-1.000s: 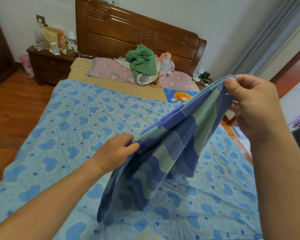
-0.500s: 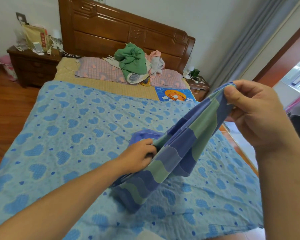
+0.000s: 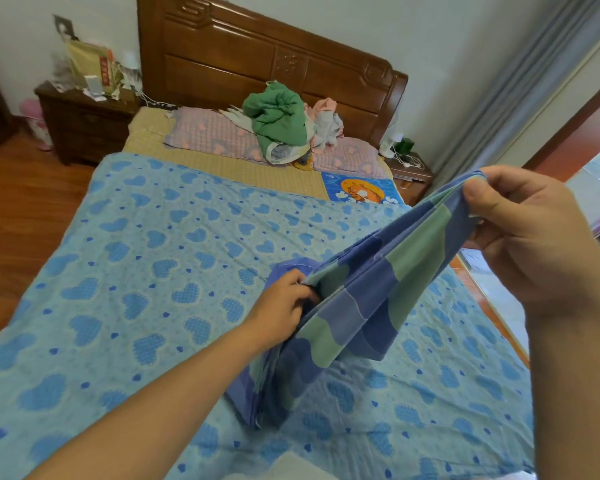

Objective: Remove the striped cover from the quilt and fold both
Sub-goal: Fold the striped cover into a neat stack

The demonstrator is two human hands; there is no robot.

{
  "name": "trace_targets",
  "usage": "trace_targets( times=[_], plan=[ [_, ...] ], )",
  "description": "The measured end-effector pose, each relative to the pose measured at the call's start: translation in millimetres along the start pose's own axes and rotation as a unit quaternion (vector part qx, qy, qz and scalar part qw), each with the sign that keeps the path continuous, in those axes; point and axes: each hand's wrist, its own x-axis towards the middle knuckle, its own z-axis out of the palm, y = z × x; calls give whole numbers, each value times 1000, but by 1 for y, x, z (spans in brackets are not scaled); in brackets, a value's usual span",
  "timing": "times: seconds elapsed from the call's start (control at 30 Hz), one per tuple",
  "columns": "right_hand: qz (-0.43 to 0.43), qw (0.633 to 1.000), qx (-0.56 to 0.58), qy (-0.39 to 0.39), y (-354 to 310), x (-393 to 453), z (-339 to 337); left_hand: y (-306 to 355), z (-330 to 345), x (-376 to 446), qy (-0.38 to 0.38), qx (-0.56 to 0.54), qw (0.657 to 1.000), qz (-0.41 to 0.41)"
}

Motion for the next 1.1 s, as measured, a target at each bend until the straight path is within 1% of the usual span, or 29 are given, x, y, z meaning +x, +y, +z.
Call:
trace_targets(
  times=[0.07, 0.13, 0.3, 0.4, 0.5, 0.63, 0.73, 0.8, 0.87, 0.93, 1.0, 1.1],
  plan=[
    [-5, 1000, -2, -7, -1, 0, -2, -1, 0, -1, -28, 19, 999, 0],
    [-5, 1000, -6, -4, 0, 0, -3, -2, 1, -2, -31, 11, 999, -8],
    [21, 999, -17, 40, 6, 2, -7, -4, 9, -14, -87, -19, 996, -2],
    [25, 998, -17, 52, 5, 4, -5, -2, 18, -26, -72, -6, 997, 13],
    [23, 998, -13, 57, 1, 9, 2, 6, 31, -40, -35, 32, 995, 91],
    [15, 999, -27, 38, -4, 14, 14, 21, 39, -46, -13, 111, 971, 213],
    [18, 999, -29, 42, -7, 16, 20, 25, 37, -47, 19, 133, 958, 252],
    [24, 998, -27, 53, -10, 18, 22, 28, 40, -52, 26, 118, 962, 245],
    [29, 998, -25, 58, -10, 18, 25, 36, 43, -56, 39, 81, 974, 208],
    [34, 996, -34, 72, -9, 19, 27, 45, 50, -58, 68, 60, 981, 173],
    [45, 991, -48, 114, -6, 23, 25, 47, 54, -60, 94, 34, 986, 134],
    [74, 973, -55, 213, 0, 30, 9, 38, 50, -70, 102, -57, 993, 26]
  ],
)
